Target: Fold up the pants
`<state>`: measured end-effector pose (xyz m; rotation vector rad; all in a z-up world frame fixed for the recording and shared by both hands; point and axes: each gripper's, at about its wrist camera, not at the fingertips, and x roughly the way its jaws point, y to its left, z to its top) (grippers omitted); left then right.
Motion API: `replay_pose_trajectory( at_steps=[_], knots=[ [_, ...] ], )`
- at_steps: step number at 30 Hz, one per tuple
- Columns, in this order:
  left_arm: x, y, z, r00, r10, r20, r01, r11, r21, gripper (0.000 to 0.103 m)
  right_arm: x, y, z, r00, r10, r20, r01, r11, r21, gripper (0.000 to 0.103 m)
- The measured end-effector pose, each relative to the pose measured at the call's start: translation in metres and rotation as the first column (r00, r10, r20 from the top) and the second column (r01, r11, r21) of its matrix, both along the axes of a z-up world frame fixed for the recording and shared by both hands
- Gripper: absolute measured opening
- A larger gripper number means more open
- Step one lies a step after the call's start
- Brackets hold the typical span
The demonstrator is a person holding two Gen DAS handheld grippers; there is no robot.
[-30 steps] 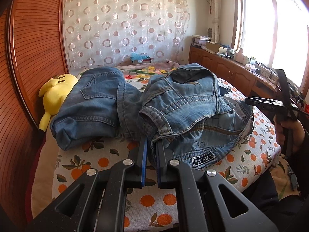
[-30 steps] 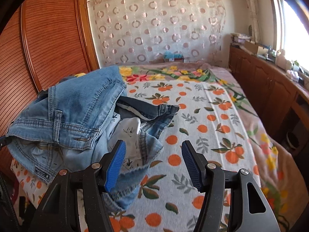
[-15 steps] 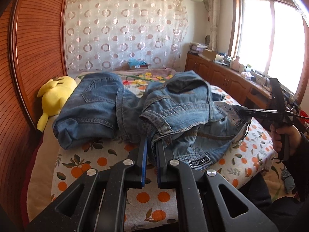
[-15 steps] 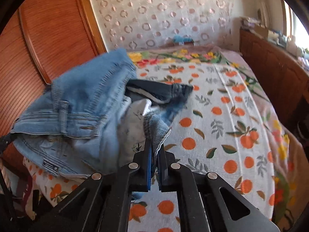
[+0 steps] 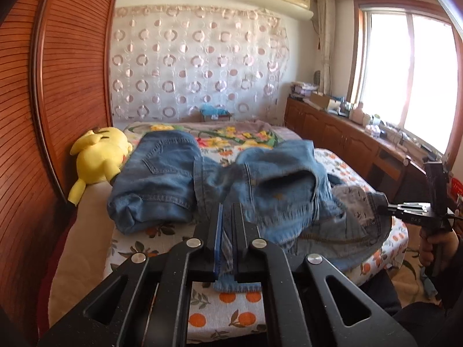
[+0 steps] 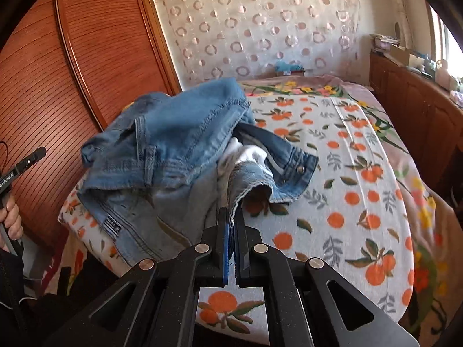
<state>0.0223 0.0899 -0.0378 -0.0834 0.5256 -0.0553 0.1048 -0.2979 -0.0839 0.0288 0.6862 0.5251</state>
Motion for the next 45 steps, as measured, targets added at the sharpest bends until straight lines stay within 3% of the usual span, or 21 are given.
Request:
replay_pose_trajectory(
  at_steps=[3,6,7,8,20,26,29,30,36,37,45],
  knots=[
    [0.006,-0.005,-0.008,0.999,-0.012,-0.041,0.012,1.000,0.011,0.013,-0.004,-0.008,0.001,1.000,-0.028,-0.002,0.028,1.000,0.007,0.002],
    [0.012,-0.010,-0.018,0.996,-0.023,-0.081,0.026,0.999,0.028,0.032,-0.007,-0.011,0.002,0.999,-0.035,-0.008,0.035,0.999,0.007,0.004],
    [0.012,-0.013,-0.021,0.996,-0.026,-0.089,0.029,0.999,0.027,0.045,-0.009,-0.009,0.005,0.999,-0.038,-0.009,0.038,0.999,0.008,0.005],
    [0.014,-0.014,-0.025,0.995,-0.034,-0.096,0.036,0.999,0.023,0.050,-0.009,-0.009,0.005,0.999,-0.041,-0.012,0.041,0.999,0.010,0.005],
    [0.037,-0.034,-0.072,0.968,-0.061,-0.242,0.097,0.985,0.139,0.050,-0.001,-0.005,0.011,0.998,-0.053,-0.016,0.053,0.999,0.005,0.010],
    [0.048,-0.037,-0.078,0.969,-0.044,-0.243,0.099,0.971,0.219,0.050,0.005,-0.003,0.011,0.998,-0.054,-0.020,0.054,0.999,-0.002,0.012],
    [0.055,-0.035,-0.076,0.966,-0.056,-0.253,0.111,0.971,0.210,0.023,0.009,-0.004,0.010,0.998,-0.058,-0.030,0.058,0.998,-0.006,0.012],
    [0.055,-0.034,-0.075,0.964,-0.062,-0.259,0.117,0.973,0.201,0.020,0.011,-0.005,0.010,0.998,-0.059,-0.035,0.058,0.998,-0.005,0.012],
    [0.048,-0.030,-0.038,0.982,-0.075,-0.174,0.105,0.979,0.175,0.017,0.017,-0.010,0.017,0.999,-0.036,-0.030,0.037,0.999,0.018,0.010],
    [0.048,-0.031,-0.026,0.985,-0.076,-0.152,0.103,0.978,0.179,0.017,0.016,-0.011,0.023,1.000,-0.023,-0.016,0.024,0.999,0.038,0.003],
    [0.071,-0.067,0.091,0.989,-0.147,0.026,0.133,0.949,0.284,0.015,0.012,-0.037,0.097,0.982,-0.053,0.179,0.039,0.996,0.078,0.002]
  ],
)
